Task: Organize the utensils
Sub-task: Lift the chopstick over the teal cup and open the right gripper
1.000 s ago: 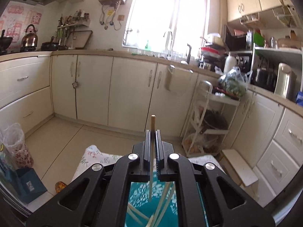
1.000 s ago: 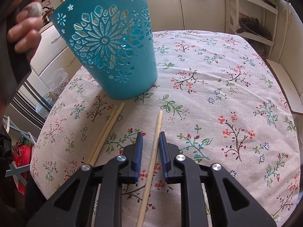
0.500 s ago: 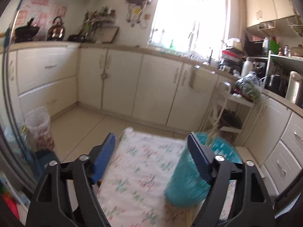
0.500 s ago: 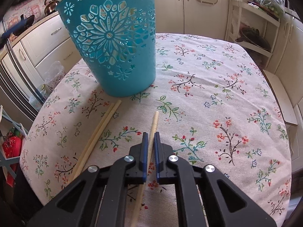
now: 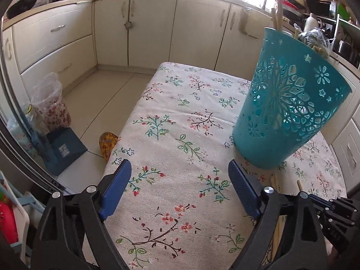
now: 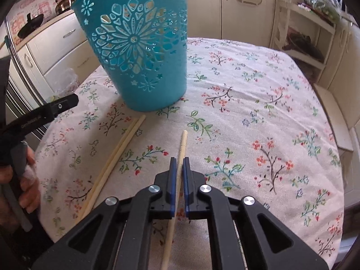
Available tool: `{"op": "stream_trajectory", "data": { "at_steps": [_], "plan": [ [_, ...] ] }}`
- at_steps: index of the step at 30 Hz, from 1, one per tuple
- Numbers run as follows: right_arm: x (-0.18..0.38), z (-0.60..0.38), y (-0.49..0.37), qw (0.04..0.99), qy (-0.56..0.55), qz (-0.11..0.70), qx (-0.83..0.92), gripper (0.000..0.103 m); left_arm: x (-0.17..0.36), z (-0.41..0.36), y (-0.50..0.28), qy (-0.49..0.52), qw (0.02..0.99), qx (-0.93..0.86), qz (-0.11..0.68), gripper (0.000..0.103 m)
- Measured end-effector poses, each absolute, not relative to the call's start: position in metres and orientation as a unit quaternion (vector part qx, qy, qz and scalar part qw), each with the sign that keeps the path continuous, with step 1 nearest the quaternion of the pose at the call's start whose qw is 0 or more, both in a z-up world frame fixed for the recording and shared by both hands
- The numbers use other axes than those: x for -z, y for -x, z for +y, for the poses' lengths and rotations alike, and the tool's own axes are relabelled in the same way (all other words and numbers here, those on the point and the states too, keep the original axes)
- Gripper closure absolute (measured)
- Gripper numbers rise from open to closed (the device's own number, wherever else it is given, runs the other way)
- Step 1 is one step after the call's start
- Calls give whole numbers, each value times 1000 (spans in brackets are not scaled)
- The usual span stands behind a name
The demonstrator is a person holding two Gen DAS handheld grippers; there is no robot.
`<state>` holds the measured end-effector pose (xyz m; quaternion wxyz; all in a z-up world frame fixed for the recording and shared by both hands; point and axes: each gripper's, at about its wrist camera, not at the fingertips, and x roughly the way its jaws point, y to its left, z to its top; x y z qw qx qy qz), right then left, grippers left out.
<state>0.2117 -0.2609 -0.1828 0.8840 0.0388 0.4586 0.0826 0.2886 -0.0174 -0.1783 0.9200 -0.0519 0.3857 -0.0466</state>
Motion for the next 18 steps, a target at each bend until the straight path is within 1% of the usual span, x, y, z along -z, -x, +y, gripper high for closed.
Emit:
{"op": "stream_trajectory", "data": {
  "at_steps": [2, 5, 9, 13, 18],
  "plan": [
    [183, -261, -210, 882, -29, 462, -84, 97, 181, -20, -290, 48, 916, 47, 394, 13],
    [184, -257, -211, 886, -8, 456, -82, 97, 186, -24, -294, 38, 910, 46, 411, 13],
    [176, -276, -210, 886, -77, 449, -88, 97, 188, -24, -296, 36, 906, 46, 419, 13],
    [138, -304, -196, 898, -169, 388, -119, 97, 191, -22, -297, 44, 903, 46, 426, 12],
    [84, -312, -194, 908, -235, 307, -159, 97, 192, -24, -297, 40, 902, 43, 429, 12]
  ]
}}
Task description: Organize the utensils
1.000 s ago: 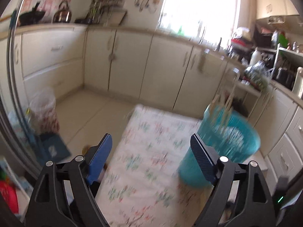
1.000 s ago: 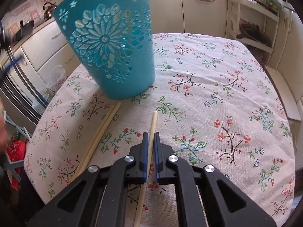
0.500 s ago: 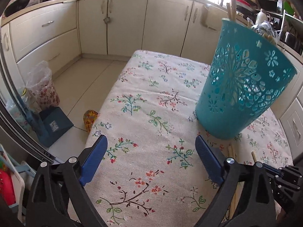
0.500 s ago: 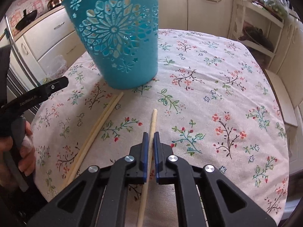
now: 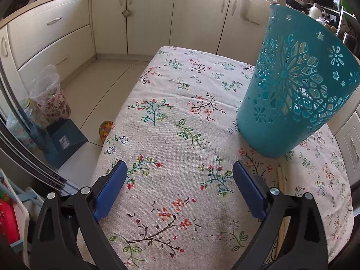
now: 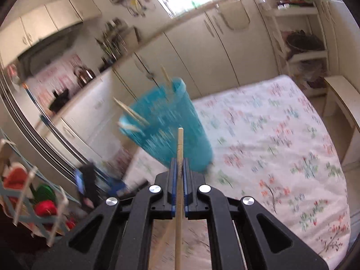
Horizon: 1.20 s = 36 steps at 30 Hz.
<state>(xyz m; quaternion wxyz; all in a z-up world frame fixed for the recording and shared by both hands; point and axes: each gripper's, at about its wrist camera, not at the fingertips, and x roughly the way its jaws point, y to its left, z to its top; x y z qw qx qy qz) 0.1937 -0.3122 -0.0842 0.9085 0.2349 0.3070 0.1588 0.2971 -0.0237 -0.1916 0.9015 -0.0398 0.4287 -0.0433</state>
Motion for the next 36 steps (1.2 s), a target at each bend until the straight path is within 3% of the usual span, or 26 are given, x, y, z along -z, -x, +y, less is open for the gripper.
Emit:
{"op": "stream_trajectory", "data": {
  "at_steps": [8, 13, 23, 29, 31, 36],
  "plan": [
    [-17, -286, -255, 951, -237, 138, -146, 97, 190, -24, -297, 39, 903, 41, 427, 12],
    [-20, -270, -296, 973, -197, 89, -82, 97, 190, -23, -296, 43, 903, 43, 425, 12],
    [28, -265, -284, 977, -157, 131, -62, 96, 190, -18, -296, 54, 904, 43, 422, 12],
    [42, -272, -211, 976, -157, 137, -60, 80, 190, -18, -297, 51, 904, 39, 423, 12],
    [60, -273, -192, 975, -150, 158, -51, 74, 190, -19, -297, 50, 904, 38, 423, 12],
    [131, -272, -179, 946, -142, 290, -32, 74, 190, -20, -296, 47, 904, 33, 425, 12]
  ]
}}
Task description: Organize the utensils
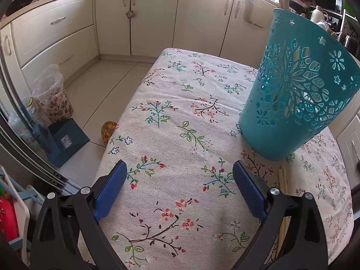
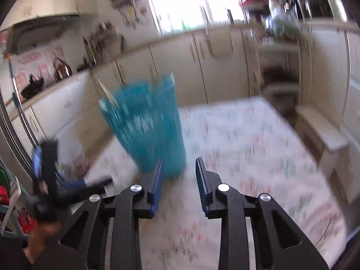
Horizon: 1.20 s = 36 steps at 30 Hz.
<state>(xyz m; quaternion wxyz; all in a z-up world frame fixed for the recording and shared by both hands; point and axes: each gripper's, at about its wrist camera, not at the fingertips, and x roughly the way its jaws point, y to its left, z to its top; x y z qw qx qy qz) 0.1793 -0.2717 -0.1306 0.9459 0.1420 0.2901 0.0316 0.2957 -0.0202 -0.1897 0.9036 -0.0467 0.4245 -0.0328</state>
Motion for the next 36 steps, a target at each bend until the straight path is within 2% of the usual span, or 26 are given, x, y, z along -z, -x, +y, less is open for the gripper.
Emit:
{"op": "stream_trajectory", "data": {
  "at_steps": [2, 11, 18, 25, 33, 36],
  "plan": [
    [144, -269, -191, 929, -155, 332, -46, 74, 189, -21, -296, 46, 904, 30, 424, 12],
    [171, -232, -203, 906, -113, 400, -85, 78, 190, -17, -295, 51, 904, 29, 423, 12],
    [178, -217, -209, 898, -97, 423, -78, 85, 190, -18, -295, 53, 904, 30, 423, 12],
    [182, -218, -213, 894, -109, 426, -85, 85, 191, -20, -297, 49, 904, 30, 425, 12],
    [187, -208, -214, 894, -67, 435, -86, 85, 192, -20, -298, 50, 903, 30, 425, 12],
    [186, -206, -215, 893, -44, 439, -87, 91, 192, -20, -298, 51, 903, 30, 426, 12]
  ]
}}
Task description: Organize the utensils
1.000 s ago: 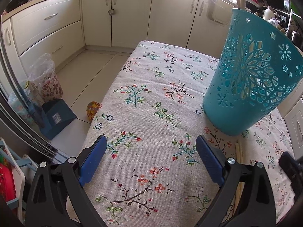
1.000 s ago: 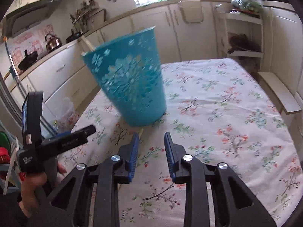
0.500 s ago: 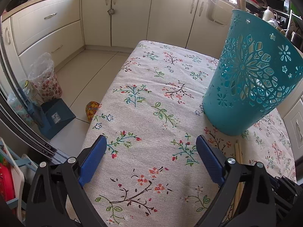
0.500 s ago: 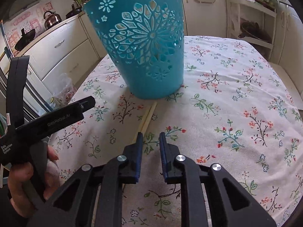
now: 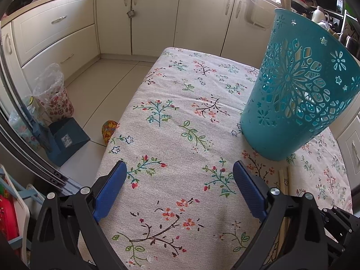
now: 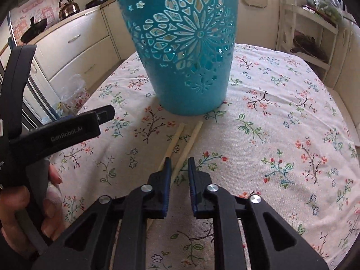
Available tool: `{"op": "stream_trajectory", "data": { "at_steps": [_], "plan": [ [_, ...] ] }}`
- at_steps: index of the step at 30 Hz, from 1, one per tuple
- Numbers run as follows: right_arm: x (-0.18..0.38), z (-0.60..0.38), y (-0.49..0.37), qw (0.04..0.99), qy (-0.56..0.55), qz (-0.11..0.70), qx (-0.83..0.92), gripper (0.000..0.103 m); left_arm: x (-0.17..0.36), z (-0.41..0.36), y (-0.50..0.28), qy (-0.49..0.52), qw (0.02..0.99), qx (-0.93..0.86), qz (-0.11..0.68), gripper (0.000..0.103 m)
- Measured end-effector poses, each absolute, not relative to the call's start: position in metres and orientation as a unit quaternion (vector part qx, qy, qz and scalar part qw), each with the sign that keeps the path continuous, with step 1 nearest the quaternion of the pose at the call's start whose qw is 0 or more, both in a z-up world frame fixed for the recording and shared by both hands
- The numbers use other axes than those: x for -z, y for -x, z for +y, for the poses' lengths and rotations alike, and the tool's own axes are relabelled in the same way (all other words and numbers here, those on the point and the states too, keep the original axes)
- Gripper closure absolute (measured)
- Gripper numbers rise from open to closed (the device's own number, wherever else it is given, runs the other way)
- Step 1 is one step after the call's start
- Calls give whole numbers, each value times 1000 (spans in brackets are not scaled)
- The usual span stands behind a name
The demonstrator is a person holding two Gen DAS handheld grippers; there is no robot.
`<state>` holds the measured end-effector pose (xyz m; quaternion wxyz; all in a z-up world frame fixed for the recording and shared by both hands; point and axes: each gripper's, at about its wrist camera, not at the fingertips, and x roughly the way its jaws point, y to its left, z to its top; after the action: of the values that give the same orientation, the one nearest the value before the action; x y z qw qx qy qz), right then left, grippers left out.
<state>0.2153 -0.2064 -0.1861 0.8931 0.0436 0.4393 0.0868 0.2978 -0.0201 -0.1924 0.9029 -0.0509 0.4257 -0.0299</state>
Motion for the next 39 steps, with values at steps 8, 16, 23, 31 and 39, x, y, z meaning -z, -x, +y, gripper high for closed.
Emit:
{"op": "stream_trajectory", "data": {
  "at_steps": [8, 16, 23, 31, 39],
  "plan": [
    [181, -235, -214, 865, 6, 486, -124, 92, 191, -27, -295, 40, 905, 49, 421, 12],
    [185, -285, -211, 865, -107, 482, -82, 90, 180, -94, -266, -42, 896, 139, 419, 12],
    [184, -283, -210, 869, -104, 478, -78, 88, 196, -136, -267, -82, 876, 143, 453, 40],
    [181, -271, -207, 881, -61, 465, -71, 84, 192, -118, -276, -39, 883, 131, 448, 97],
    [181, -266, -207, 882, -59, 461, -80, 84, 195, -85, -282, 7, 883, 138, 449, 96]
  ]
}}
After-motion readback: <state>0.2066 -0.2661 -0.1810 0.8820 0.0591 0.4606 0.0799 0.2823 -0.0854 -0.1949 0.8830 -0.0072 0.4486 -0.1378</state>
